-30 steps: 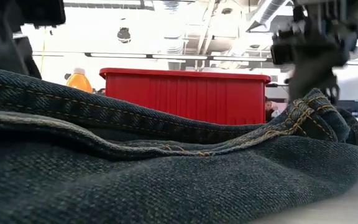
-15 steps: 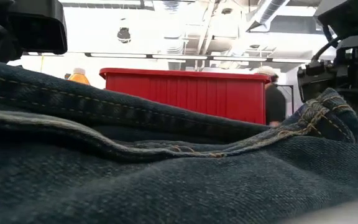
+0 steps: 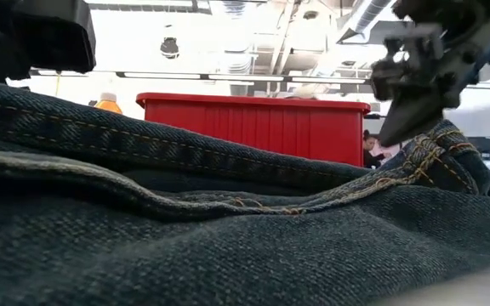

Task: Fold Laundry from Bin
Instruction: Fold the dark blue pants

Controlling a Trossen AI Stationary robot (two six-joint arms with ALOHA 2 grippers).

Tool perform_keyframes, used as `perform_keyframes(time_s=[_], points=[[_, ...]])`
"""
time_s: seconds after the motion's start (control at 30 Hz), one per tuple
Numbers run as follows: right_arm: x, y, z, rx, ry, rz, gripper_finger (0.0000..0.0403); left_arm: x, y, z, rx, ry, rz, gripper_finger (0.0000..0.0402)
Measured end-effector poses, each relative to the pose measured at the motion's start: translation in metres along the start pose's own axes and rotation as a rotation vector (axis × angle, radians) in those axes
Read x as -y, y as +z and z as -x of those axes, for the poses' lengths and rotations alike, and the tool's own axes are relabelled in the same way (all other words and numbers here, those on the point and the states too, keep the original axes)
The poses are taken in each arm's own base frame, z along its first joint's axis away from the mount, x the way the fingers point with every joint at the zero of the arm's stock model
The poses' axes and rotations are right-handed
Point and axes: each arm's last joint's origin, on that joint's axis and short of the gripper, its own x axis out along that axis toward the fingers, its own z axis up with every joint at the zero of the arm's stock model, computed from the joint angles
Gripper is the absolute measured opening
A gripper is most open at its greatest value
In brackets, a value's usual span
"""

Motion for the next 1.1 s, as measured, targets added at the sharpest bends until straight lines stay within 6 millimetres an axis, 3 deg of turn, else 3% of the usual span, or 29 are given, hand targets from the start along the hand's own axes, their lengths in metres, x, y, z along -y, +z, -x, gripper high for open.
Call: perform_keyframes(time_s=[0.13, 0.27, 0.43, 0.57, 0.77, 0.9, 1.0, 1.1], points=[[0.010, 0.012, 0.000, -0.001, -0.012, -0.003, 0.0100, 0.005, 0.010, 0.018, 0.050, -0.047, -0.002, 0.0000], [0.018, 0.016, 0.000, -0.011, -0.054, -0.028, 0.0170, 0.010, 0.018, 0.033, 0.147, -0.072, 0.013, 0.0000], [0.026, 0.011, -0.009, -0.073, -0.126, -0.036, 0.0260, 0.016, 0.020, 0.036, 0.293, -0.052, -0.056, 0.0017], [0.032, 0.006, -0.027, -0.108, -0.134, -0.010, 0.0297, 0.013, 0.024, 0.035, 0.332, -0.011, -0.088, 0.0054], [0.029, 0.000, -0.056, -0.115, -0.058, 0.089, 0.0305, 0.005, 0.038, 0.034, 0.371, 0.020, -0.063, 0.0103], [0.022, -0.004, -0.067, -0.106, 0.019, 0.123, 0.0292, 0.000, 0.045, 0.034, 0.381, 0.045, -0.060, 0.0111], [0.016, -0.008, -0.073, -0.110, 0.068, 0.145, 0.0271, -0.002, 0.046, 0.032, 0.381, 0.052, -0.056, 0.0110], [0.013, -0.011, -0.076, -0.118, 0.102, 0.157, 0.0218, -0.004, 0.045, 0.024, 0.366, 0.058, -0.058, 0.0108]])
